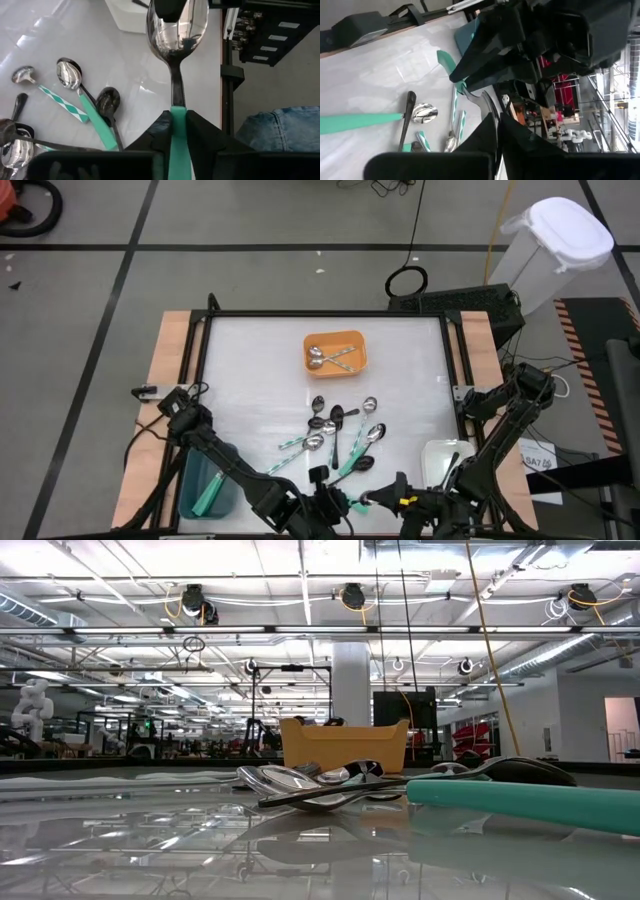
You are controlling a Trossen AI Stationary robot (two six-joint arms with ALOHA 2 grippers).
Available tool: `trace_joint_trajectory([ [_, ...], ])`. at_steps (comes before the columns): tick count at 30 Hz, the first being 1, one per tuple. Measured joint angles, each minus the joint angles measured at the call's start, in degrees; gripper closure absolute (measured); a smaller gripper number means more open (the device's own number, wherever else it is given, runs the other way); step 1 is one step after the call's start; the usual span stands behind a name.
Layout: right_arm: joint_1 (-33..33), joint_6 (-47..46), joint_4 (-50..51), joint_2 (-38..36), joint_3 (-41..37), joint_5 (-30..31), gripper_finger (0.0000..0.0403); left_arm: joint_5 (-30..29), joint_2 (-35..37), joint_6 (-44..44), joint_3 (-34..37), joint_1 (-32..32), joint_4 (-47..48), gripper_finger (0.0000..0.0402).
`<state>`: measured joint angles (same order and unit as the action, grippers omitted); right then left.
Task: Sort silverware by color (type)
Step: Put the green spoon into the blue bin
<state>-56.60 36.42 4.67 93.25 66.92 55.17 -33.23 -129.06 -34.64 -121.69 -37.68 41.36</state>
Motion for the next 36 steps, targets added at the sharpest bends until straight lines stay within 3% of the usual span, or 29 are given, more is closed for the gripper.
trace_joint_trajectory([
  [6, -0.13, -1.31, 0.51, 0.19, -0.11, -1.93, 0.0399, -7.14, 0.09, 1.70, -0.07, 0.08, -0.64, 0.0293],
  [15, -0.09, -9.69, 2.78, -0.38, -0.09, 1.77, 0.0400, -7.48, 0.08, 3.50, -0.04, 0.01, 0.28, 0.0283],
  [19, 0.51, -21.05, 6.39, -2.51, -0.09, 1.74, 0.0400, -8.10, 0.08, 4.99, -0.04, 0.03, 0.38, 0.0283],
  [28, 1.77, -51.45, 23.38, -9.27, -0.02, -0.60, 0.0400, -17.25, 0.07, 11.84, -0.04, 0.01, -0.22, 0.0282],
  [32, 1.90, -64.41, 34.21, -10.68, -0.02, -1.11, 0.0400, -18.03, 0.08, 16.06, -0.04, 0.13, -1.95, 0.0282],
  [36, 1.90, -71.32, 39.62, -10.71, -0.04, -0.93, 0.0400, -18.15, 0.07, 16.06, -0.04, 1.07, -2.09, 0.0282],
])
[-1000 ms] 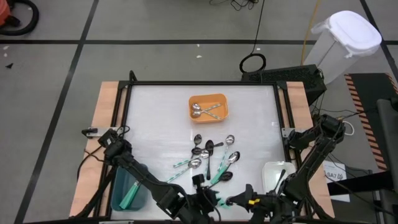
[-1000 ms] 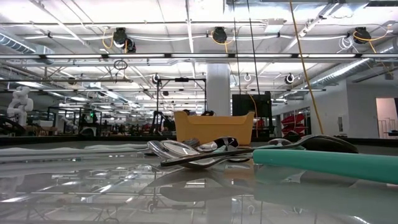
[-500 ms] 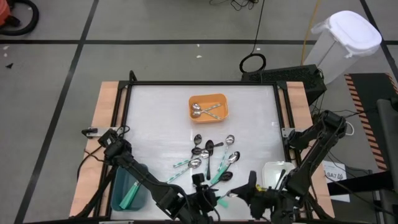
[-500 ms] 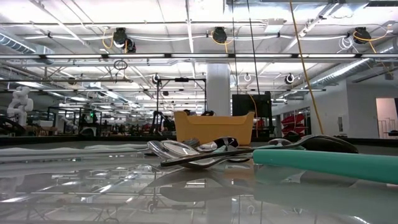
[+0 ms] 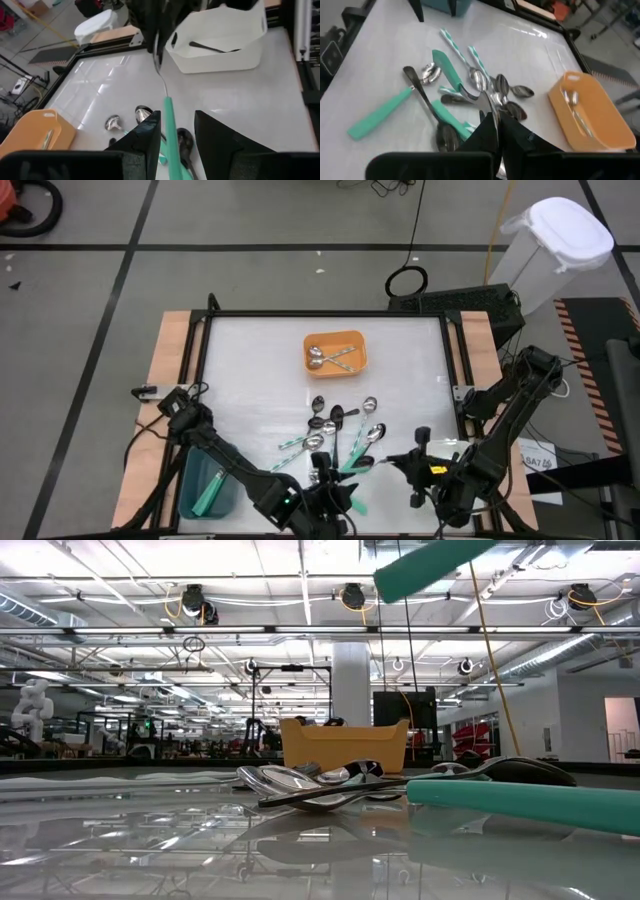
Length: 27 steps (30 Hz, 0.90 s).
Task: Sort silverware by color (type)
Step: Put the green spoon into the blue bin
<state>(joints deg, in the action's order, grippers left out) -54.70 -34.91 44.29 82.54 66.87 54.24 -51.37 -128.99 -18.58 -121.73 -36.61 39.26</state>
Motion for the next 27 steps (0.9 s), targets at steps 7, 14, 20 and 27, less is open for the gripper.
trace_joint_trajectory([
  [7, 0.63, -2.52, 1.46, 0.00, 0.00, 2.33, 0.0400, 1.57, 0.00, -3.96, 0.00, 1.31, -0.02, 0.0282],
  [14, 2.31, -4.07, 3.76, 0.00, 0.00, 1.96, 0.0400, 3.80, 0.00, -5.37, 0.02, 1.18, 3.17, 0.0282],
  [20, 4.10, -6.39, 4.00, 0.00, -1.75, 1.18, 0.0400, 2.42, 0.00, -8.83, 0.02, 0.45, 7.73, 0.0282],
  [27, 7.24, -4.63, 0.26, -0.57, -5.90, -2.25, 0.0400, 2.01, 0.00, -9.42, 0.02, 0.16, 9.46, 0.0282],
])
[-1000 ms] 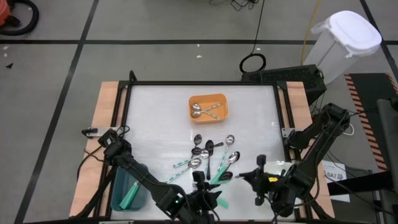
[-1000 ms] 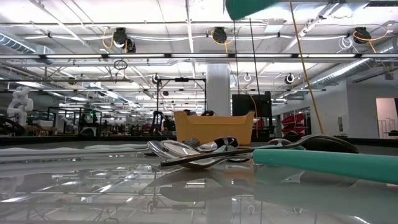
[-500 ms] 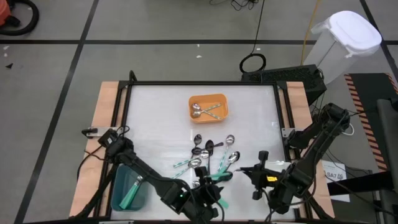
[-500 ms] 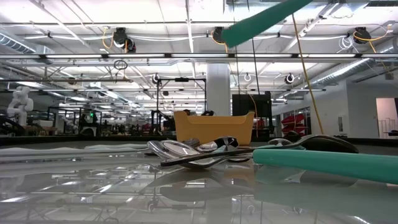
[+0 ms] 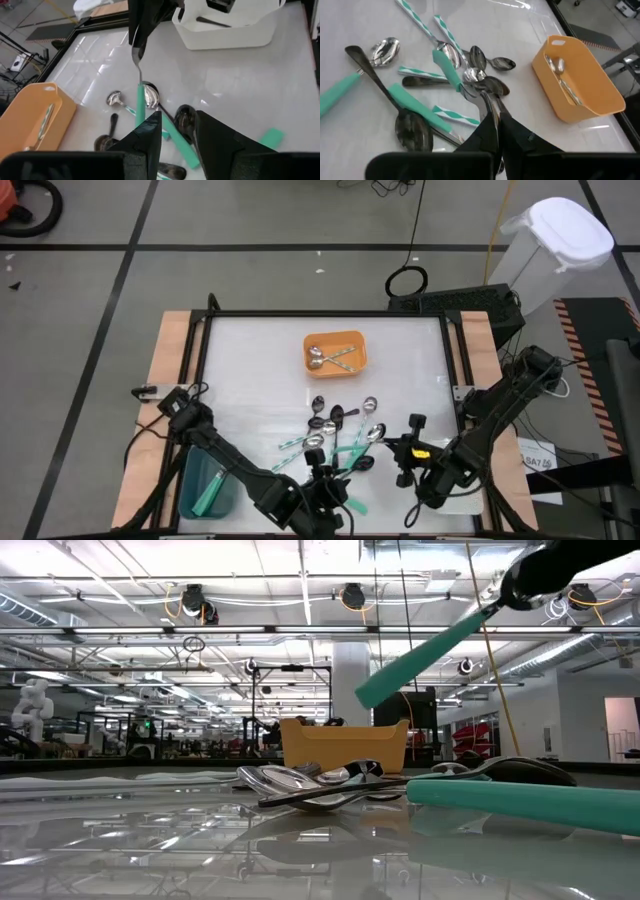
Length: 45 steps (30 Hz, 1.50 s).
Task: Sort silverware by color (type)
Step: Put the green spoon into the blue bin
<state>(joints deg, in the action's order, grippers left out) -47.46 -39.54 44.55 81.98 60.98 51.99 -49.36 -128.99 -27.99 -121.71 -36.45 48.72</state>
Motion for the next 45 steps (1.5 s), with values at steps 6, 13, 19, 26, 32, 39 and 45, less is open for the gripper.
trace_joint_trajectory([
  [6, 0.63, 6.81, -12.37, -6.17, -6.83, -3.20, 0.0399, -0.01, 0.00, -0.71, 0.00, 0.45, 1.83, 0.0282],
  [13, 0.56, 10.34, -31.50, -18.81, -21.51, -4.24, 0.0399, -0.02, -0.02, -0.41, 0.00, 0.57, 2.03, 0.0282],
  [19, 1.70, 10.07, -40.86, -24.77, -30.07, -4.20, 0.0399, 0.62, -0.02, -2.14, 0.02, 1.91, 2.13, 0.0282],
  [26, 1.75, 9.96, -42.47, -25.38, -30.56, -4.27, 0.0399, 7.67, -0.08, -3.93, 0.02, 4.10, 2.11, 0.0282],
  [32, 1.75, 10.17, -43.23, -24.70, -30.56, -4.31, 0.0399, 8.92, -3.04, -2.47, 0.13, 5.27, 1.07, 0.0282],
  [39, 1.75, 9.48, -43.40, -24.63, -30.58, -4.23, 0.0399, 8.01, -5.17, 3.43, 0.13, 5.33, 1.45, 0.0282],
  [45, 2.51, 8.77, -43.48, -24.63, -30.58, -4.17, 0.0399, 2.17, -5.09, 6.18, 0.07, 4.82, 0.97, 0.0282],
])
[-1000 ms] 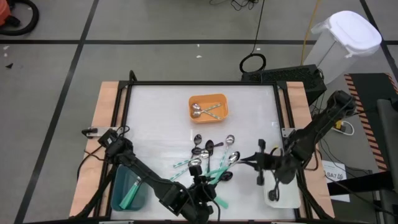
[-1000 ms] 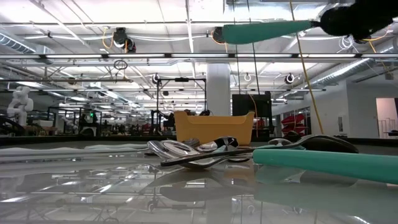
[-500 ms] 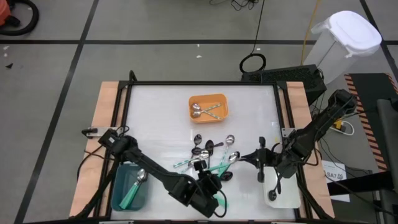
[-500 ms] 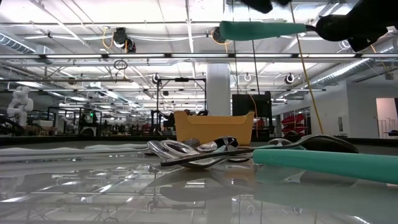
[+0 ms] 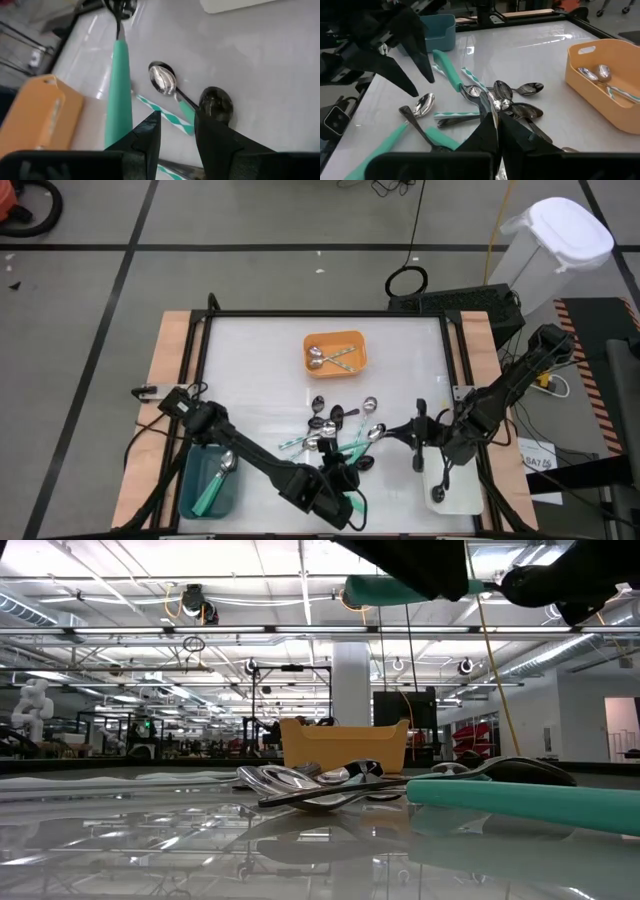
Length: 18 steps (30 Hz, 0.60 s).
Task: Sort silverware by color (type)
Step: Put the green spoon into the blue bin
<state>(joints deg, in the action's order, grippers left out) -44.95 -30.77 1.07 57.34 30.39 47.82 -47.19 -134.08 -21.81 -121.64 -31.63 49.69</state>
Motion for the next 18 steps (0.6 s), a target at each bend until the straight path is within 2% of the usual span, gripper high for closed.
trace_joint_trajectory([
  [12, -0.02, 2.39, -3.42, -0.02, 0.02, -1.68, 0.0399, -4.83, 0.06, 8.50, -0.02, -1.89, -2.11, 0.0282],
  [18, -0.12, -0.09, -3.46, -0.02, 0.02, -2.66, 0.0399, -5.23, 0.09, 6.12, -0.02, -1.22, -2.86, 0.0282],
])
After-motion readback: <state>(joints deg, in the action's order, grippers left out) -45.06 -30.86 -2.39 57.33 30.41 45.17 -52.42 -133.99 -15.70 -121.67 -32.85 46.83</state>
